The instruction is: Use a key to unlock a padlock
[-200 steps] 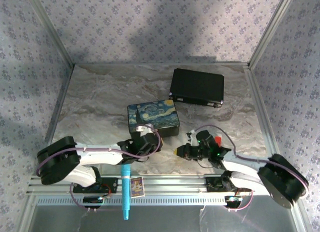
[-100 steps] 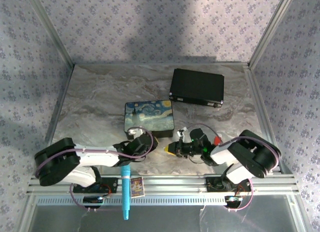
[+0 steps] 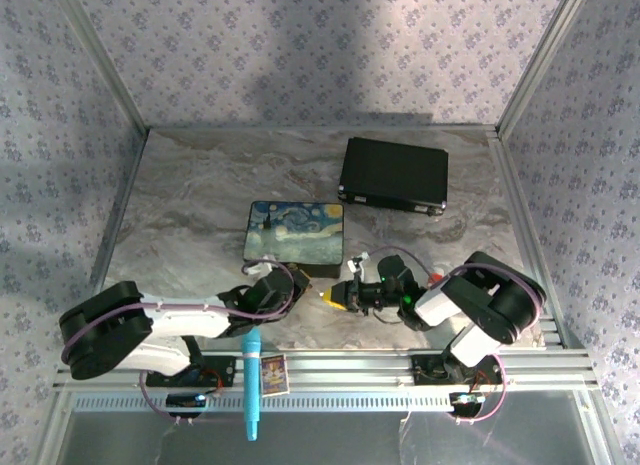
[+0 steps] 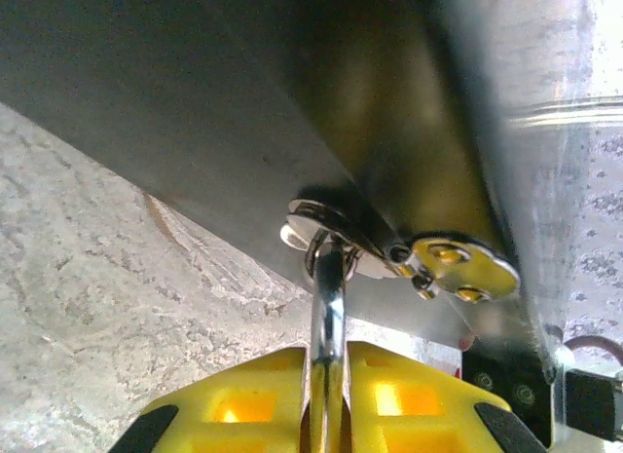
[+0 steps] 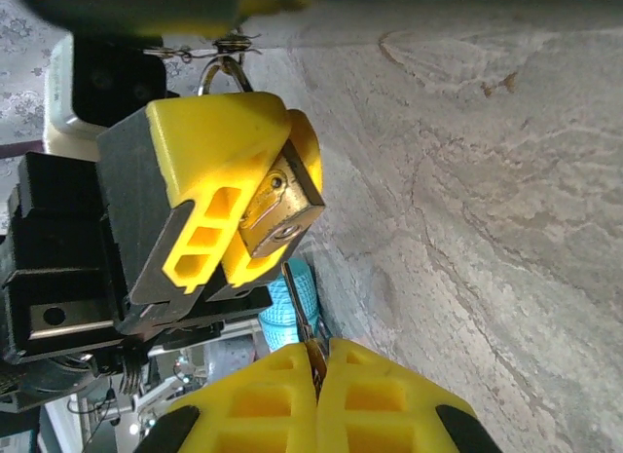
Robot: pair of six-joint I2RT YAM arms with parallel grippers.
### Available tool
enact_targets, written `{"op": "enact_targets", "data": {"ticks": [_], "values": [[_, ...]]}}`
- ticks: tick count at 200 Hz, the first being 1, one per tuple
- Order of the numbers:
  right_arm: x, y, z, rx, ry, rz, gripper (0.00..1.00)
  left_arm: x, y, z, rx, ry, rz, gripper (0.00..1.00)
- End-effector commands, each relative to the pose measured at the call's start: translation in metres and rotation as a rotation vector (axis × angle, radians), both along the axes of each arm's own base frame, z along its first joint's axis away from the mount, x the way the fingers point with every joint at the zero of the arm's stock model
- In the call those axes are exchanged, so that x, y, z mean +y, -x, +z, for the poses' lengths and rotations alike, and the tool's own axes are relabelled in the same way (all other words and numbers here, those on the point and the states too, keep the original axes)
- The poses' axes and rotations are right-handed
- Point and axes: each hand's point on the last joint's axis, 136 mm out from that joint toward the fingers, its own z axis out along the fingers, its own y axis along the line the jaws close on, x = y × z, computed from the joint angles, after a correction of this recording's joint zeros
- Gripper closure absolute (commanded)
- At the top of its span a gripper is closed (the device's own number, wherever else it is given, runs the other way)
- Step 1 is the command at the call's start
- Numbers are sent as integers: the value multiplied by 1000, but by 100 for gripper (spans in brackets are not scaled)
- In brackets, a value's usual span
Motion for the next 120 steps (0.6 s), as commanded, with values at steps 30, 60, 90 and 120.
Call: {"op": "enact_targets", "data": {"ticks": [30,60,90,120], "values": [[11,-3,10,8,-56,15,100,-14,-12,31,-33,202,60,100],[15,-8,13,14,-79,7,100,-15,-13,36,-50,222,57,100],[14,-14,15,27,-99,-19,100,-16,-12,36,-52,224,52,100],[13,-14,11,44,-103,-19,100,-15,-13,35,-56,222,57,100]]}}
